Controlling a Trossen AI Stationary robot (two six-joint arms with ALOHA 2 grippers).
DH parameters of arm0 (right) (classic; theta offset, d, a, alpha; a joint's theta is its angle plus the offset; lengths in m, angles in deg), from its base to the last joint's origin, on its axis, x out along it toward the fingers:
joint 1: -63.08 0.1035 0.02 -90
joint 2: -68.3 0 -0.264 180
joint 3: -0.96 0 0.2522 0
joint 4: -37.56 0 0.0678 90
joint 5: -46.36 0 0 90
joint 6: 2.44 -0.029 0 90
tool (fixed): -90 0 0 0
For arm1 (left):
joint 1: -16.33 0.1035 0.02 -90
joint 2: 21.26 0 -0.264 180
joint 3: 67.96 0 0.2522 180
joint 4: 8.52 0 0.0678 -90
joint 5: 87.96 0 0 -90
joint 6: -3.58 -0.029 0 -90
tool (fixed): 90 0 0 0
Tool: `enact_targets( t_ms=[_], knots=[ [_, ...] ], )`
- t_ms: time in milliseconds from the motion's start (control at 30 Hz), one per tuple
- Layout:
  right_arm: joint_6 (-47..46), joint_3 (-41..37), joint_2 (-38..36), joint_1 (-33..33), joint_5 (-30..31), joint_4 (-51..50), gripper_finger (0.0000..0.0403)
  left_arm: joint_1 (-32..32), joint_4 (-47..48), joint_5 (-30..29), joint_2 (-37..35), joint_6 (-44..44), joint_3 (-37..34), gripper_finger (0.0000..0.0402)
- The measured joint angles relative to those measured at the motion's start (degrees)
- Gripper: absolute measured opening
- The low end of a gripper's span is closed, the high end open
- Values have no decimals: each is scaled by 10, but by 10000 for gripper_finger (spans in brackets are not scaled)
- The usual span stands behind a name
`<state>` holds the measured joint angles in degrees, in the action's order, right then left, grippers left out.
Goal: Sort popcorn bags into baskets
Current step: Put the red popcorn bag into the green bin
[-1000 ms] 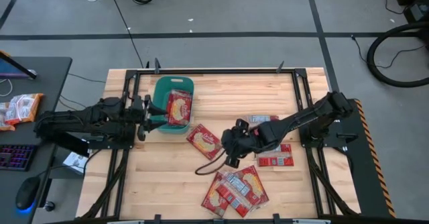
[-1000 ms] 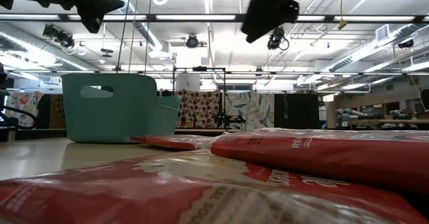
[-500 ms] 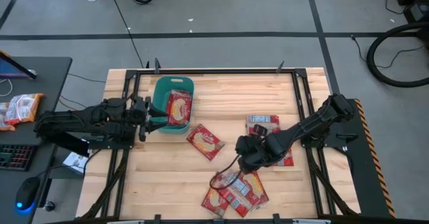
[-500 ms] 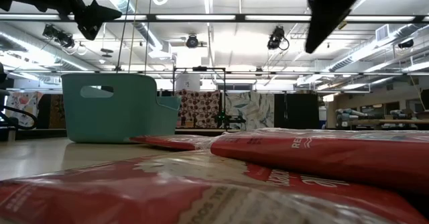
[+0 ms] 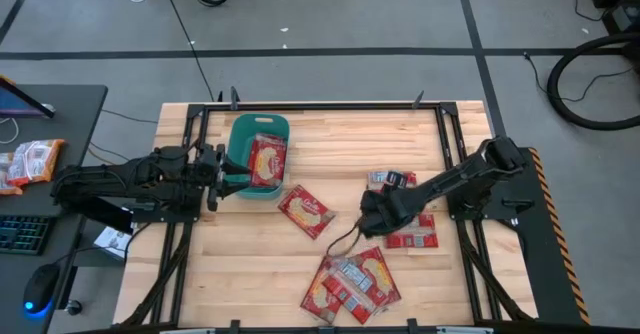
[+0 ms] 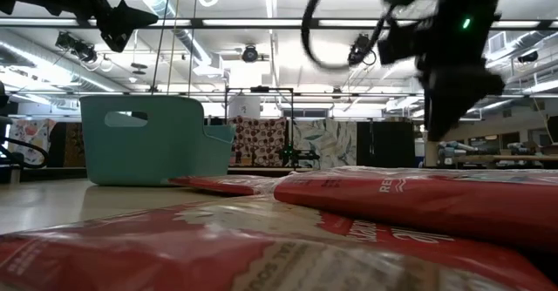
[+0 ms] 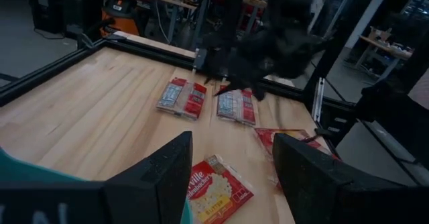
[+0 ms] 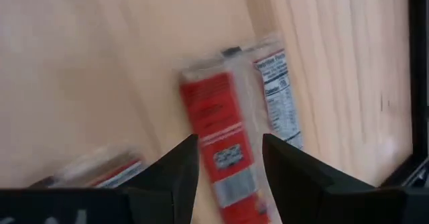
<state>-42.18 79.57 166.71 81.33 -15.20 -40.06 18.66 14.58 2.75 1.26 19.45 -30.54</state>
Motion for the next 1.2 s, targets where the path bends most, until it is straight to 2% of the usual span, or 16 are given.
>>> enact_targets(
  t_ms=[167, 333, 533, 667, 833, 1067, 1200],
  knots=[
    [92, -35, 0, -78, -54, 67, 170, 0, 0, 0, 0, -1, 0, 210],
    [173, -39, -9, -143, -74, 132, 168, 0, 0, 0, 0, -1, 0, 210],
    [238, -39, -9, -189, -133, 201, 168, 0, 0, 0, 0, -2, 0, 210],
    [280, -39, -8, -164, -146, 285, 168, 0, 0, 0, 0, -2, 0, 210],
    [366, -33, 16, -91, -92, 379, 168, 0, 0, 0, 0, -1, 0, 210],
    [452, 43, 95, -6, 0, 389, 168, -19, 9, 36, 47, 0, 1, 210],
    [505, 76, 133, 22, 34, 392, 168, -37, -1, 27, 80, 1, 0, 210]
  ],
)
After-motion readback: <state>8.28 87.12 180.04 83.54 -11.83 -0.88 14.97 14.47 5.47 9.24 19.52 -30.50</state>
